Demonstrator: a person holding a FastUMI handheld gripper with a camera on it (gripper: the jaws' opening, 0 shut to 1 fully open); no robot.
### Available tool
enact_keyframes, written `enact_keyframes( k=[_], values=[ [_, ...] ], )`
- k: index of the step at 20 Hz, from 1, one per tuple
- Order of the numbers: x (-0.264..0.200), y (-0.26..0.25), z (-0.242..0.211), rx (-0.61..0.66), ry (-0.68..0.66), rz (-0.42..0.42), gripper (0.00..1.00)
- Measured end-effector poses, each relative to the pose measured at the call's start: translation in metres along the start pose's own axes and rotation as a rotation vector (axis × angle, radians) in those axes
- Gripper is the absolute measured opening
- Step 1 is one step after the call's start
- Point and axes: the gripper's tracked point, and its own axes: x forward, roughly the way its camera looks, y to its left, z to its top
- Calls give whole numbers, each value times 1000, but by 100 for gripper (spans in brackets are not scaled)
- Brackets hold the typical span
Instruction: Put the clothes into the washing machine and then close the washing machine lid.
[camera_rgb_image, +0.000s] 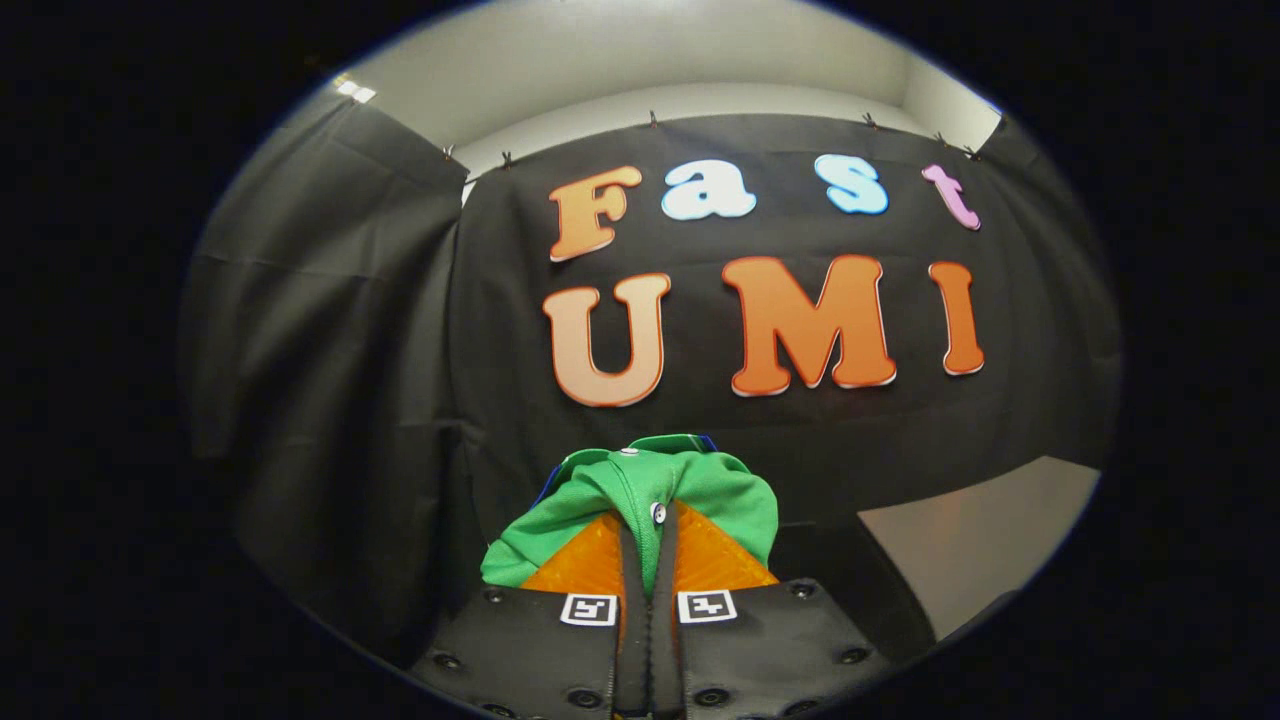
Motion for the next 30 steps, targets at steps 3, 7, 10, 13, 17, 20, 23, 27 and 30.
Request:
enact_keyframes(
  k=[3, 7, 10, 13, 17, 20, 23, 27, 30],
  values=[
    [-7, 10, -27, 35, 110, -1, 9],
    [-21, 5, -58, 30, 242, -32, 9],
    [-29, 1, -78, 21, 326, -48, 9],
    [-41, 2, -97, 37, 425, -61, 9],
    [-55, 1, -127, 52, 583, -70, 9],
    [-62, 3, -153, 89, 705, -84, 9],
    [-77, 4, -173, 134, 858, -99, 9],
    [-97, 8, -184, 204, 1031, -144, 9],
    [-102, 11, -182, 211, 1075, -156, 9]
  ],
)
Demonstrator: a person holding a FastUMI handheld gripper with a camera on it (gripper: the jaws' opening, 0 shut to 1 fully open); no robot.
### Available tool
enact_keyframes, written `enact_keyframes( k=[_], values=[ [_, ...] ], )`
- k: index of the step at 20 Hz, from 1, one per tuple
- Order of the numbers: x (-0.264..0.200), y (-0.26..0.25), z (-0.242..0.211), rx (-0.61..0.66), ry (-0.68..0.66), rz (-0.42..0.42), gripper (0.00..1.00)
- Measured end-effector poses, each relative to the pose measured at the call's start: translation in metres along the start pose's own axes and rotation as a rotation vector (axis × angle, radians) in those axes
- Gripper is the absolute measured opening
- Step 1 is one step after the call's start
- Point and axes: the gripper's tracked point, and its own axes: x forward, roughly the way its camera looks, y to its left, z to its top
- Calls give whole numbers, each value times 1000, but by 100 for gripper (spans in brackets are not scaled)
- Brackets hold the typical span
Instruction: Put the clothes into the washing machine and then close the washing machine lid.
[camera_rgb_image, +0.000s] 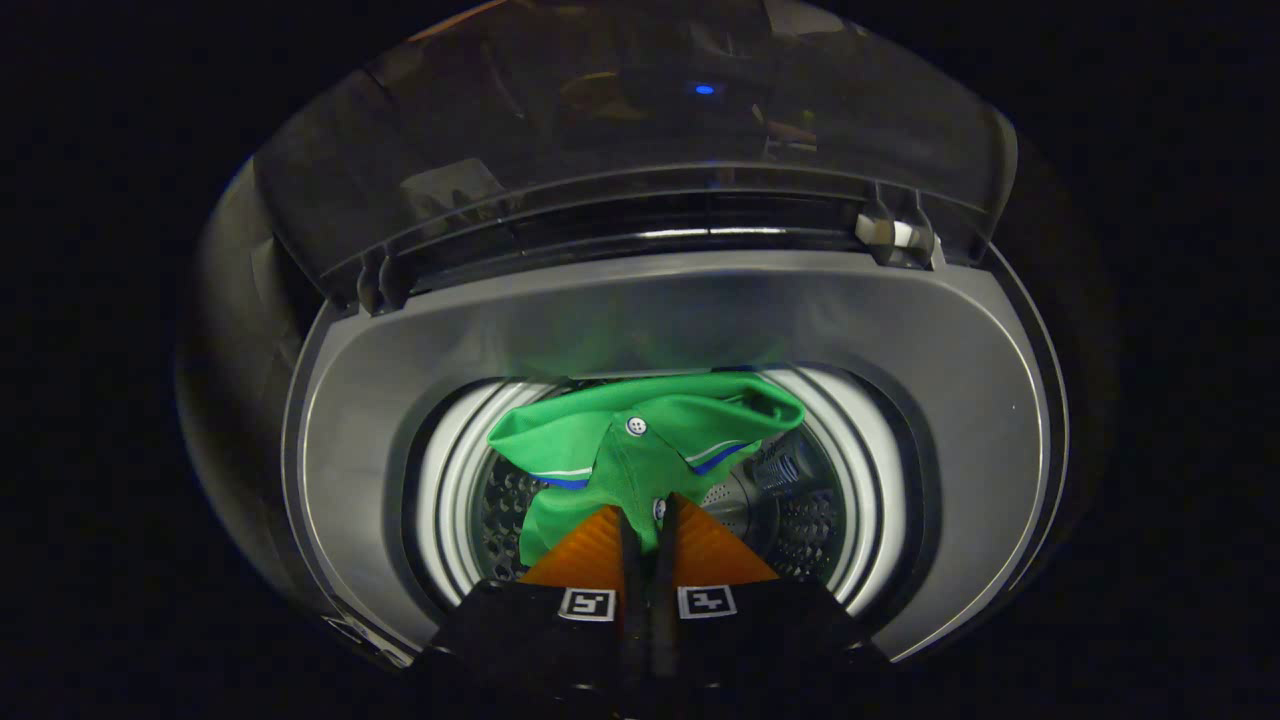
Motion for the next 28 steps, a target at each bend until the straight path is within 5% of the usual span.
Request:
enact_keyframes(
  k=[6, 7, 12, 19, 28],
  values=[
    [3, -4, -6, -6, 37, -13, 11],
    [2, -3, -9, -6, 57, -6, 20],
    [-3, -4, -10, -5, 60, -10, 100],
    [-8, -3, -7, -4, 30, -1, 99],
    [-105, 36, 36, -65, -291, 80, 99]
  ],
)
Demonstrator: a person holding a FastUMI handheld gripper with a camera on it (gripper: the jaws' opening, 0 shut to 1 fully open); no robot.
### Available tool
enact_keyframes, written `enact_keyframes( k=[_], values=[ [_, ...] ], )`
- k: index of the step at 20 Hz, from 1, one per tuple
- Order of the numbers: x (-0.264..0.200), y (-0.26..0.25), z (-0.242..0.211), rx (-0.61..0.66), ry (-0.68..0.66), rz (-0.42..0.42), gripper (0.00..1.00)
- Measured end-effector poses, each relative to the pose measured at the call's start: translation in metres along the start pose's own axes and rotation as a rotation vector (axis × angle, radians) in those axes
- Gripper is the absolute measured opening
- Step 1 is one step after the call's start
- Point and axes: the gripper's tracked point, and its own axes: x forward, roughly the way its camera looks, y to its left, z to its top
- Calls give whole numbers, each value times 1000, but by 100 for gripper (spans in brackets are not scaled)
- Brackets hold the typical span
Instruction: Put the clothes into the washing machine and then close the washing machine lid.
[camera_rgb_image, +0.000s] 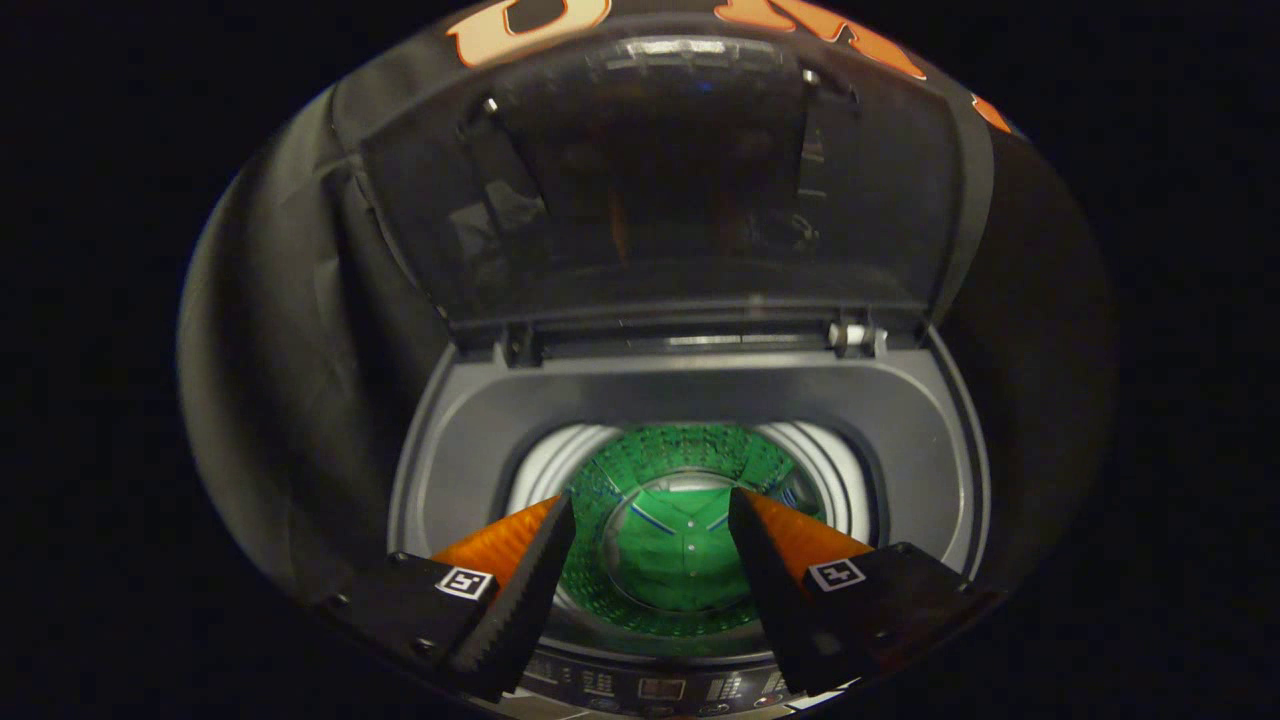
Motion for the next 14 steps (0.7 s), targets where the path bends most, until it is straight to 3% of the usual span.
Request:
enact_keyframes(
  k=[8, 14],
  values=[
    [-102, 8, 129, -86, -419, 39, 98],
    [-148, 1, 218, -95, -592, 44, 98]
  ],
)
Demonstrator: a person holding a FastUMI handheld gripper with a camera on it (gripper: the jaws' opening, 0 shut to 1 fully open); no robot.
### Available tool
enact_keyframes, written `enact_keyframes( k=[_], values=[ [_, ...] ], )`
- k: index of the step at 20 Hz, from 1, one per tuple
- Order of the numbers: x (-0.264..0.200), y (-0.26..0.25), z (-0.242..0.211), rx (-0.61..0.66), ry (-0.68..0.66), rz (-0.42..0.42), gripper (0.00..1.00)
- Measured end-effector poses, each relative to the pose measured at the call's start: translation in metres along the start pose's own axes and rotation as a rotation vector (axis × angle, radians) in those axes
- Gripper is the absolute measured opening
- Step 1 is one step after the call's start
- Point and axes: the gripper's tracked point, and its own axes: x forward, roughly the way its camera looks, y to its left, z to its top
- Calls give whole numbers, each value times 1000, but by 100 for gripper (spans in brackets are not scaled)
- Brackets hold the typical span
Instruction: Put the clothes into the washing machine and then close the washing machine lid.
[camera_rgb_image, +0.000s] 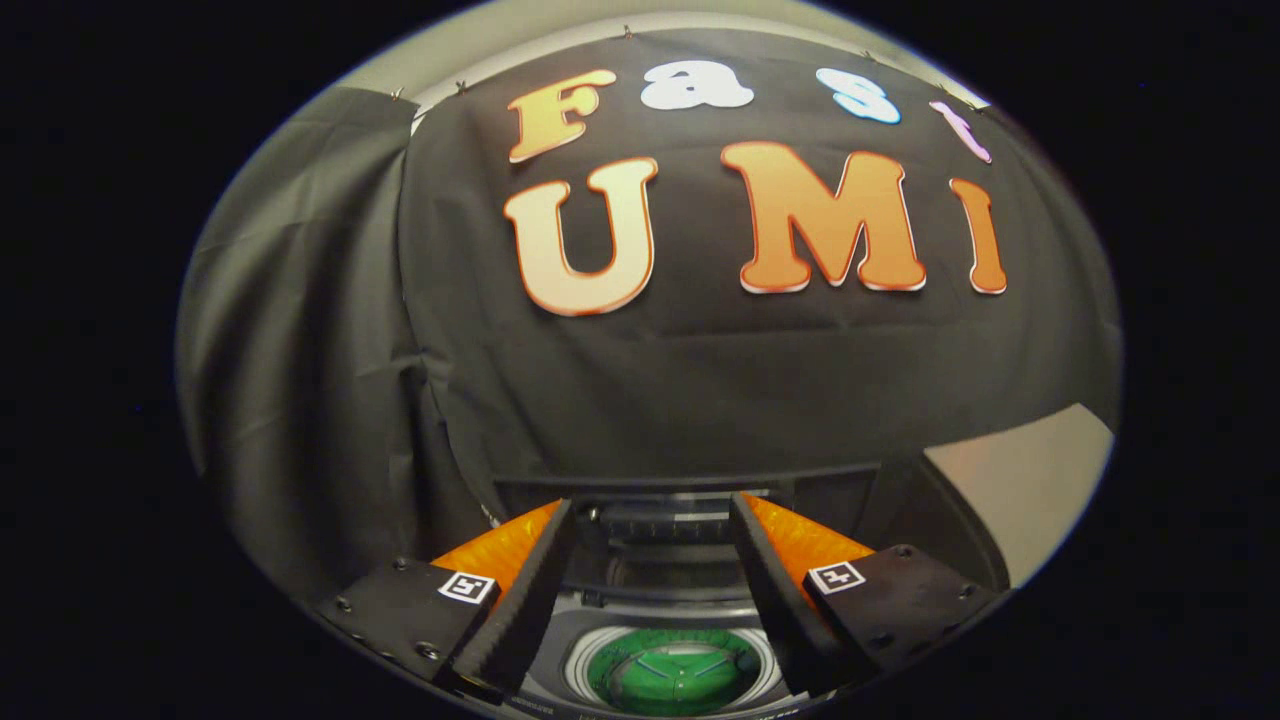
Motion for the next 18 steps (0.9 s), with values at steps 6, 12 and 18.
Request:
enact_keyframes(
  k=[6, 12, 18],
  values=[
    [54, -29, 36, -32, -5, -45, 98],
    [103, -39, 21, -42, 54, -54, 98],
    [145, -54, -3, -44, 118, -83, 99]
  ],
)
